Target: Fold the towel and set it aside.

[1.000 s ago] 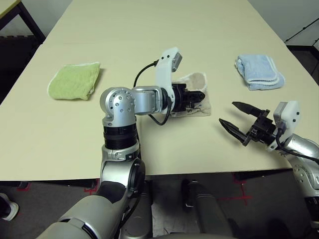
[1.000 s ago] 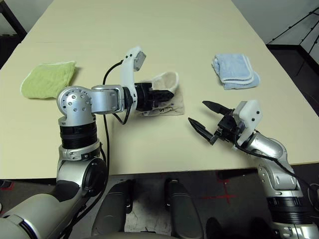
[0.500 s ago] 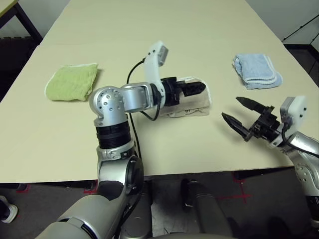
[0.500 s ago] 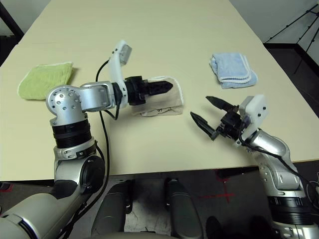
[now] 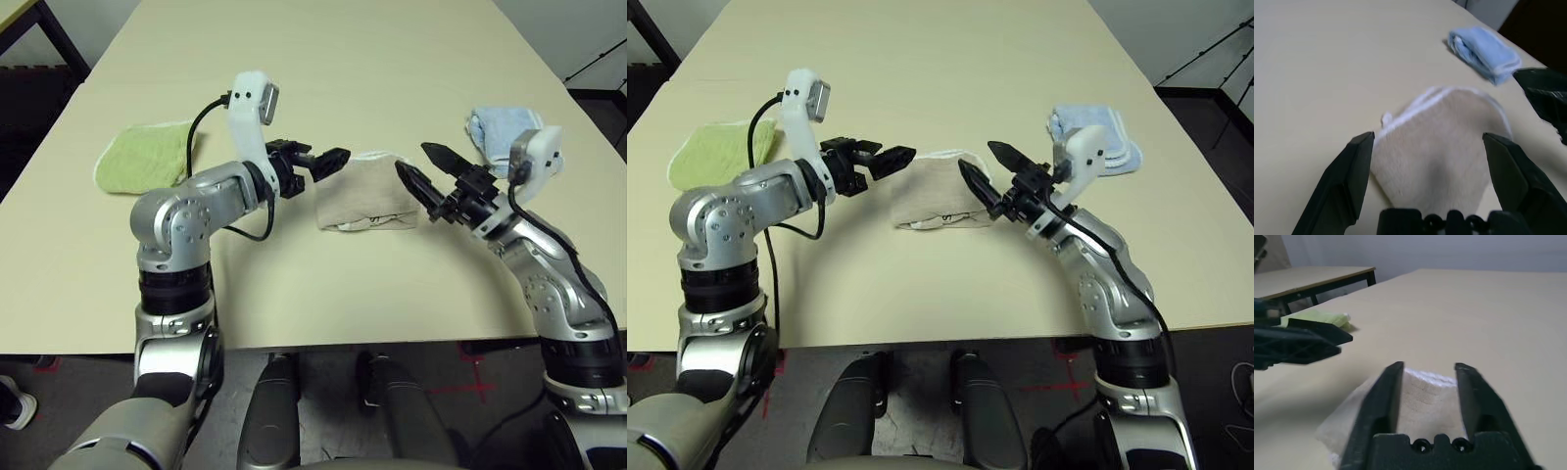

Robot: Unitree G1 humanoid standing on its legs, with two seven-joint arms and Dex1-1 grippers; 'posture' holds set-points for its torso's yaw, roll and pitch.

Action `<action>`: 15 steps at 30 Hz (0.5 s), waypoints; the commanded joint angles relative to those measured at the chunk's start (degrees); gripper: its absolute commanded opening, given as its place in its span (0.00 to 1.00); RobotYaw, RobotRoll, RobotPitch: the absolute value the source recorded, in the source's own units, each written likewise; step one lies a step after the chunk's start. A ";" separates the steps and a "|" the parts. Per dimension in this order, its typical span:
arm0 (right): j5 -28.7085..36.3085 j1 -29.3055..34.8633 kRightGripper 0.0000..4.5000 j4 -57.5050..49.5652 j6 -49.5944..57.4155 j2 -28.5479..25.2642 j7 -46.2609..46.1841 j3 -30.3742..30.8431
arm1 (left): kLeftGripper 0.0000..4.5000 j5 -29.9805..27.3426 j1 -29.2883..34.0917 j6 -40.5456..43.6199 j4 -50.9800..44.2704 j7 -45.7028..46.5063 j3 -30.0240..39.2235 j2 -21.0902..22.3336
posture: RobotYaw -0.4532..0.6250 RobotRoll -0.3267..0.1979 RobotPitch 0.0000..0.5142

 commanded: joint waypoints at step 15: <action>-4.50 -0.49 0.00 1.37 -2.54 0.78 0.22 1.09 | 1.00 6.25 2.06 -14.74 0.86 -8.41 -7.70 -0.83 | 0.54 0.62 0.25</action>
